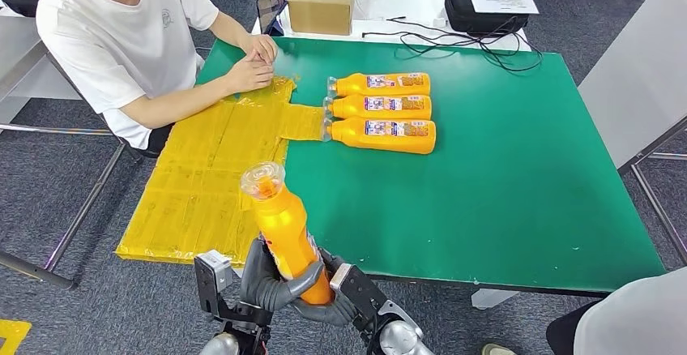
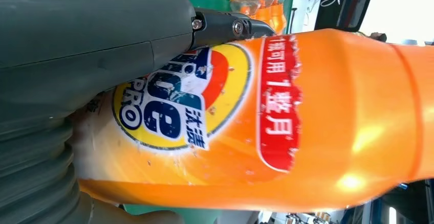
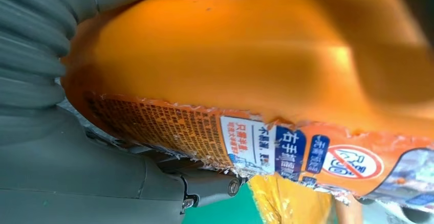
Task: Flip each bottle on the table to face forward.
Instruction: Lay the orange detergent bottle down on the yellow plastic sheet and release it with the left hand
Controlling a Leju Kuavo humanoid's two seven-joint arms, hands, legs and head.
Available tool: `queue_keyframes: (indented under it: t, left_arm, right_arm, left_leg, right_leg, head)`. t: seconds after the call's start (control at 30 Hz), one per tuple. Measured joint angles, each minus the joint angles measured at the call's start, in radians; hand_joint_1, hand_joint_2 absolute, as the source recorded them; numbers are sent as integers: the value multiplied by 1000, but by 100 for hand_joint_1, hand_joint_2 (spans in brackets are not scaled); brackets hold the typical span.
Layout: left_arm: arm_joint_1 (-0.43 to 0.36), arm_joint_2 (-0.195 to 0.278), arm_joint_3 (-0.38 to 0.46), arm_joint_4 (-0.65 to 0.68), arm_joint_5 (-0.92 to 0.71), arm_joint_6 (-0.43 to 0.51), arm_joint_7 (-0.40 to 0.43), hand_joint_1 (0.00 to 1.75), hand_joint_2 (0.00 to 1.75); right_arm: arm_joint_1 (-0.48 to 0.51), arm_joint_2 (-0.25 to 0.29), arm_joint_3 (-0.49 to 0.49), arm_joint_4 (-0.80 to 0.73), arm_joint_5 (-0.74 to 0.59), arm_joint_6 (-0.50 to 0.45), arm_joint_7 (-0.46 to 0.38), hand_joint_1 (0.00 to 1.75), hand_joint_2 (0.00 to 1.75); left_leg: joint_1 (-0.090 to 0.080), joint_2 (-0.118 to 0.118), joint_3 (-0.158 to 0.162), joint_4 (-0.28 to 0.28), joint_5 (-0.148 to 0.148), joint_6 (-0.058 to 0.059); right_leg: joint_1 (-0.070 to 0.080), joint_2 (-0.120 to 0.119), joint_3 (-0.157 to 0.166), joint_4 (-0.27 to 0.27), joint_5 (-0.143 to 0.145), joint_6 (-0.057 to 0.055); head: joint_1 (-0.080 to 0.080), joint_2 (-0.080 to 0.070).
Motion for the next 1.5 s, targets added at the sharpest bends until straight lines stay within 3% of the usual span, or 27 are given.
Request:
queue_keyframes:
  t: [0.23,0.37,0.5,0.73,0.8,0.87,0.93,1.03,1.07,1.1,1.13,1.2,1.23,1.27,1.5]
  left_arm:
    - [0,0,1,0,8,-5,2,0,175]
    - [1,5,12,-2,90,-74,39,3,175]
    - [-1,13,29,0,176,-170,85,171,175]
    - [-19,32,32,31,99,-239,72,175,175]
    - [-24,36,27,38,54,-241,62,139,175]
    - [-27,42,23,45,40,-257,52,135,175]
    - [-30,50,21,52,37,-282,36,171,175]
    - [-33,61,19,61,29,-310,9,175,175]
    - [-33,63,19,63,28,-320,1,175,175]
    - [-34,66,19,64,26,-331,-7,175,175]
    - [-34,68,20,64,24,-341,-15,175,175]
    - [-35,69,23,64,15,-353,-26,175,175]
    - [-35,69,24,63,8,-354,-28,175,175]
    - [-34,69,25,63,1,-352,-29,175,175]
    - [12,68,27,29,-21,-302,-17,175,175]
  right_arm:
    - [-13,0,8,27,0,0,0,175,175]
    - [-22,-2,12,43,6,-3,-1,175,175]
    - [-37,-2,29,59,18,-8,-14,175,175]
    - [-45,-3,50,58,12,-6,-22,175,175]
    - [-44,-3,54,52,15,-7,-21,175,175]
    - [-41,-3,58,45,20,-10,-20,175,175]
    - [-38,-4,60,38,30,-17,-20,175,175]
    - [-33,-7,63,22,49,-26,-24,175,175]
    - [-31,-9,65,14,54,-27,-25,170,175]
    - [-29,-11,68,6,57,-28,-24,142,175]
    - [-27,-14,70,-2,58,-28,-22,99,175]
    - [-21,-19,75,-23,67,-40,-9,16,87]
    - [-15,-21,76,-34,81,-60,1,0,44]
    - [-7,-21,78,-48,103,-92,12,0,0]
    - [65,2,83,-186,248,-381,31,0,0]
  left_leg:
    - [0,0,0,0,0,0]
    - [0,0,-1,0,0,0]
    - [0,0,0,0,0,0]
    - [0,0,-1,0,0,0]
    - [0,0,-1,0,0,0]
    - [0,-1,-1,0,0,0]
    - [0,-1,-1,0,0,0]
    - [0,-1,-1,0,0,0]
    - [0,-2,-1,0,0,0]
    - [0,-2,-1,0,0,0]
    - [0,-2,-1,0,0,0]
    - [0,-2,-1,0,0,0]
    - [0,-2,-1,0,0,0]
    - [0,-2,-1,0,0,0]
    - [0,-1,-2,0,-1,0]
  right_leg:
    - [0,0,0,0,0,0]
    - [0,0,0,0,0,0]
    - [0,0,0,0,0,0]
    - [0,0,0,0,0,0]
    - [0,0,0,0,0,0]
    - [0,0,0,0,0,0]
    - [0,0,0,0,0,0]
    - [0,-1,0,0,0,0]
    - [0,-1,0,0,0,0]
    - [0,-1,0,0,0,0]
    - [0,-1,0,0,0,0]
    - [0,-1,0,0,0,0]
    - [0,-1,0,0,0,0]
    - [0,-1,0,0,0,0]
    - [0,0,-2,0,-1,0]
  head:
    - [0,0]
    - [0,0]
    - [0,0]
    - [0,0]
    - [0,0]
    - [0,0]
    - [0,0]
    - [0,0]
    - [0,0]
    - [0,0]
    - [0,0]
    - [0,0]
    - [0,0]
    - [0,0]
    - [0,0]
